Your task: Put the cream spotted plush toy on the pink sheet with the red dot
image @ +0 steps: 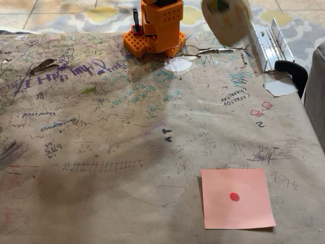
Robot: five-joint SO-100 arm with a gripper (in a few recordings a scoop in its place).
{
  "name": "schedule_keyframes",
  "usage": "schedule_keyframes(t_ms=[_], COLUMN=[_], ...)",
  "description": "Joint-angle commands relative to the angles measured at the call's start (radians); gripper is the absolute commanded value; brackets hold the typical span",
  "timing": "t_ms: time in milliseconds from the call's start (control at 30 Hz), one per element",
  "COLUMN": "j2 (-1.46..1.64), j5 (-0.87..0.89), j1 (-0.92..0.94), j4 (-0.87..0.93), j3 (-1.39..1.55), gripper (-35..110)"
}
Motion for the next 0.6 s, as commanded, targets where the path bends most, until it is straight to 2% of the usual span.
schedule_keyframes(t_ms=[0,567], j2=[0.155,0.39], j5=[-0.014,0.089], j1=[0.014,0.04], j4=[0.014,-0.055], j3=[-0.179,-0.425], gripper=[0,0])
